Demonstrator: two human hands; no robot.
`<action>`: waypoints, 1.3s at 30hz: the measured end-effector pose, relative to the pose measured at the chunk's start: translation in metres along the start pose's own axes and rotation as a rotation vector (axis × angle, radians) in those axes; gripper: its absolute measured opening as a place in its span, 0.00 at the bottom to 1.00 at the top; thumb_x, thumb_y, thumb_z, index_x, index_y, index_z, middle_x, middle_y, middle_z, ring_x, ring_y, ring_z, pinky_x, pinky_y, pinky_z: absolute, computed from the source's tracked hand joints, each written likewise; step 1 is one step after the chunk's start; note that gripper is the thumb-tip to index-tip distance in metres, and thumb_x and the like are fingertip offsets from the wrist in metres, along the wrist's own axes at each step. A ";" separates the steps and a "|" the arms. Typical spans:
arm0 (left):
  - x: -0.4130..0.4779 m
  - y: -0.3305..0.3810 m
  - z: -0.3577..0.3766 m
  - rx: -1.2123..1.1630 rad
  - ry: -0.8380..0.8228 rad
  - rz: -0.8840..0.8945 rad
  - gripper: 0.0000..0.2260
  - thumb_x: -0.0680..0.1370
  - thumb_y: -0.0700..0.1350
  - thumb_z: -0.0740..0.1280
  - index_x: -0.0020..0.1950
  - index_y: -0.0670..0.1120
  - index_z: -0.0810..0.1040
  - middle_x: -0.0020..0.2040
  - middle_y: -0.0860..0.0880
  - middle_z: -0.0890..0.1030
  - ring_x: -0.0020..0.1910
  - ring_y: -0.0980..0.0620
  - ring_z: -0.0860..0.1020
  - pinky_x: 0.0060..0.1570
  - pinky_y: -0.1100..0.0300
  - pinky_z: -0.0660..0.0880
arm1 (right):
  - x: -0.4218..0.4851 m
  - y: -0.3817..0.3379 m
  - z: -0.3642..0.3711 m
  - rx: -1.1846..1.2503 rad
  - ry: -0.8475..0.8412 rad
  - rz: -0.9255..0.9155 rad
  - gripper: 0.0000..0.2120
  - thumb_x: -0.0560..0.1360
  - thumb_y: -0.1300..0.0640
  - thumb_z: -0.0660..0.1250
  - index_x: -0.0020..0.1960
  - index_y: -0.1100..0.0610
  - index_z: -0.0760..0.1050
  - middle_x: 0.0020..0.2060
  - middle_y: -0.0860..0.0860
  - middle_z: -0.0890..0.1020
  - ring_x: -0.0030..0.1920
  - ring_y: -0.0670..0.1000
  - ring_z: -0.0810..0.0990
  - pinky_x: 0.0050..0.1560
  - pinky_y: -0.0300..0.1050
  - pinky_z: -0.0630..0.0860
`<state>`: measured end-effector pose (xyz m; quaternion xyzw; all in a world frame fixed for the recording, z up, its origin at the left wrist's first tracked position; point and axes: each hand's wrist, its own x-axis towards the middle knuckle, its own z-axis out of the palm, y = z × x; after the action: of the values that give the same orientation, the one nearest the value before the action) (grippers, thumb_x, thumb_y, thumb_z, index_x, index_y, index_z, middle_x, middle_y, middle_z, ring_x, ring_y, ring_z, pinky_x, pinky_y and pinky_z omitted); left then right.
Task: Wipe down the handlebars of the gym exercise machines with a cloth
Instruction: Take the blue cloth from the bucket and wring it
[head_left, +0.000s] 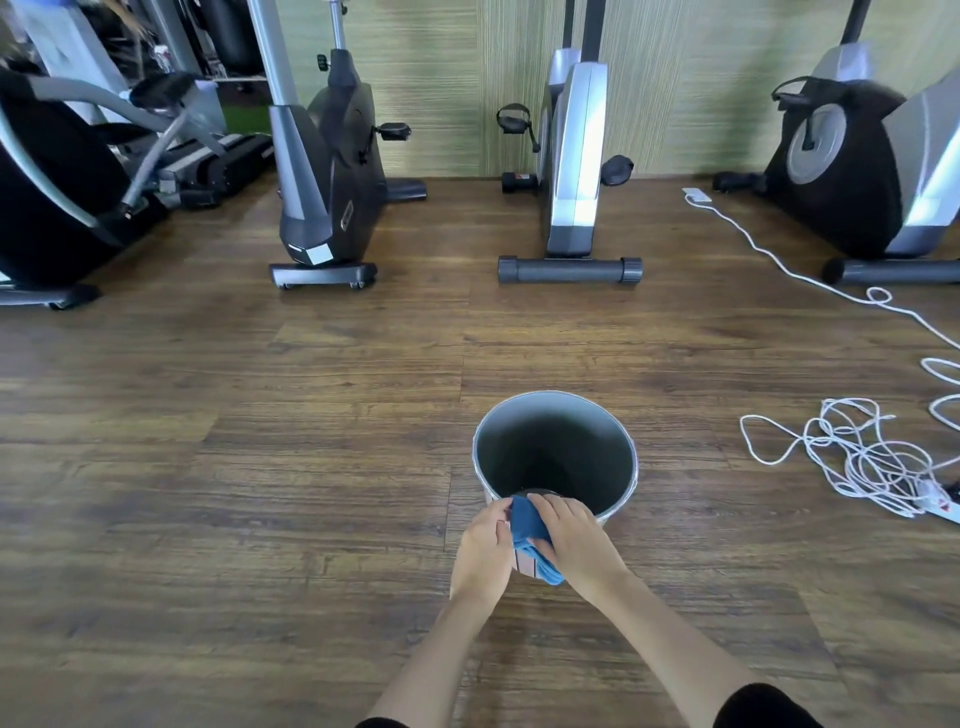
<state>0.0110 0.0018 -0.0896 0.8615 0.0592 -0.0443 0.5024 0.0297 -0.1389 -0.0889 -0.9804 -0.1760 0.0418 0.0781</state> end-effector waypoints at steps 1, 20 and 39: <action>0.000 0.000 -0.001 -0.002 -0.002 0.003 0.16 0.82 0.41 0.53 0.65 0.53 0.75 0.56 0.57 0.79 0.56 0.60 0.77 0.51 0.71 0.74 | 0.000 0.000 0.001 0.011 0.004 0.001 0.26 0.82 0.48 0.57 0.77 0.54 0.55 0.73 0.49 0.65 0.71 0.50 0.64 0.73 0.43 0.57; -0.007 0.007 -0.014 0.126 -0.010 0.036 0.19 0.84 0.43 0.49 0.76 0.49 0.58 0.75 0.55 0.60 0.66 0.62 0.63 0.63 0.66 0.62 | -0.016 0.013 -0.005 0.306 -0.021 -0.043 0.22 0.82 0.53 0.58 0.75 0.52 0.59 0.71 0.46 0.67 0.68 0.44 0.63 0.70 0.36 0.59; -0.026 0.087 -0.081 0.323 -0.073 -0.050 0.23 0.84 0.47 0.45 0.79 0.46 0.44 0.79 0.51 0.47 0.77 0.56 0.44 0.76 0.55 0.42 | -0.019 -0.027 -0.112 0.519 0.089 0.069 0.20 0.81 0.55 0.61 0.72 0.53 0.64 0.65 0.46 0.72 0.62 0.43 0.68 0.67 0.35 0.63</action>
<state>-0.0007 0.0280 0.0284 0.9271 0.0544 -0.0970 0.3580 0.0154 -0.1361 0.0268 -0.9338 -0.1223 0.0452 0.3332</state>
